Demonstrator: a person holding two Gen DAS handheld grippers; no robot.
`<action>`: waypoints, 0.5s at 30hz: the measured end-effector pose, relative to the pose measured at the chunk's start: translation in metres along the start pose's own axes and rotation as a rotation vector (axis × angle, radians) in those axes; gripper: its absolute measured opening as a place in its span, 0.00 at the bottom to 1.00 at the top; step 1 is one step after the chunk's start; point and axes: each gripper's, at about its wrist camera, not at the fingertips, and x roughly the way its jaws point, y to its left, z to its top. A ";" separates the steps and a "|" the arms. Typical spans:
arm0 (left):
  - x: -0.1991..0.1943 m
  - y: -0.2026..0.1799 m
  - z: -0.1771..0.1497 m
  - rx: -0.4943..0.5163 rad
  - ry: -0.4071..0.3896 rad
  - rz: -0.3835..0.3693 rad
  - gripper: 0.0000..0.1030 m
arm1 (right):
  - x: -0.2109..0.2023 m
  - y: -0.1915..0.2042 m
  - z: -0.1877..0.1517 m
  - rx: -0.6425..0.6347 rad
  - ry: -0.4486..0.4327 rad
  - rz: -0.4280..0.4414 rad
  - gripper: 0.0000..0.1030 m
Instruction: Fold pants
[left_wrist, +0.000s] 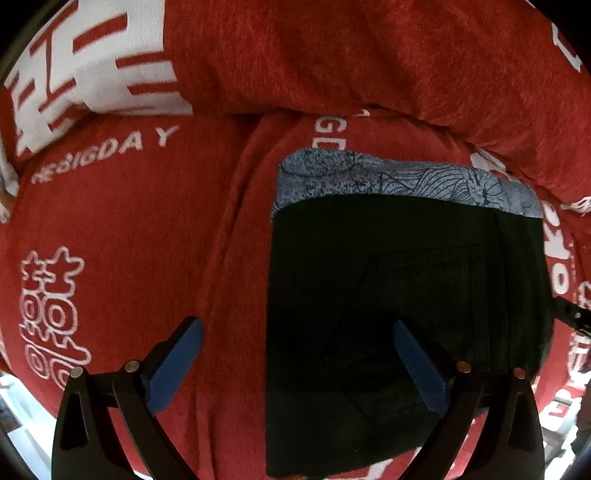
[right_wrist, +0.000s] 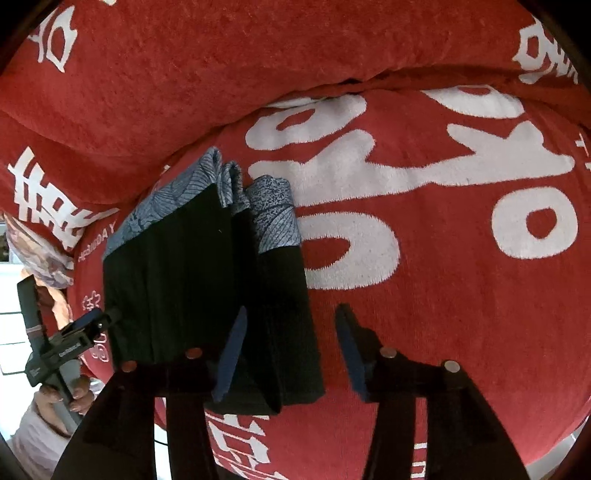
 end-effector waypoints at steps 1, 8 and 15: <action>0.001 0.003 0.000 -0.011 0.011 -0.032 0.99 | 0.000 -0.001 0.000 0.004 -0.002 0.005 0.60; 0.009 0.017 -0.002 -0.049 0.099 -0.242 0.99 | 0.000 -0.022 -0.002 0.066 -0.033 0.129 0.79; 0.008 0.021 0.003 -0.039 0.098 -0.247 0.99 | 0.014 -0.022 -0.002 0.058 0.031 0.232 0.80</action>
